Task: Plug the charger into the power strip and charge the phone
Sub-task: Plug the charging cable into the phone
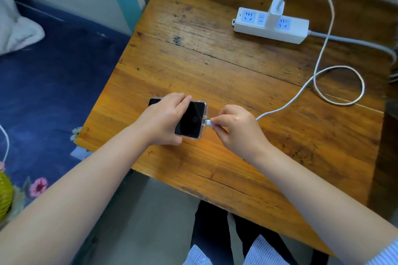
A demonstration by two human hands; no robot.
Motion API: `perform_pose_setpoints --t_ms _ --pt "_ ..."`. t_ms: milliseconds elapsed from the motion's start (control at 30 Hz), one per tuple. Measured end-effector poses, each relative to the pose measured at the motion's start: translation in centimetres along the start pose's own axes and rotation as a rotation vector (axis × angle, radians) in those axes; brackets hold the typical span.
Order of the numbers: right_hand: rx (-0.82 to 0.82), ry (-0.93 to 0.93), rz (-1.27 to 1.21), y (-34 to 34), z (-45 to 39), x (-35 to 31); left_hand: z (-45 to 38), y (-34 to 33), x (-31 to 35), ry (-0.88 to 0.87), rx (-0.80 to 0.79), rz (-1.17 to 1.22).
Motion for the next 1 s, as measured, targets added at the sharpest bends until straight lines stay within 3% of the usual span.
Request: perform_pose_setpoints --t_ms 400,1000 --pt "-0.011 -0.078 -0.053 -0.47 -0.11 0.85 -0.23 -0.52 0.43 0.006 0.002 -0.004" --pt "-0.001 -0.025 -0.077 -0.52 -0.3 0.85 -0.04 -0.82 0.68 0.004 0.028 -0.018"
Point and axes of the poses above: each hand's wrist, its own z-axis away from the middle knuckle, its own y-axis out of the back of the hand, x = y × z, the point moved 7 cm from there along -z, towards the middle knuckle, and after that the axes turned 15 degrees about -x, right-handed, at the moved point
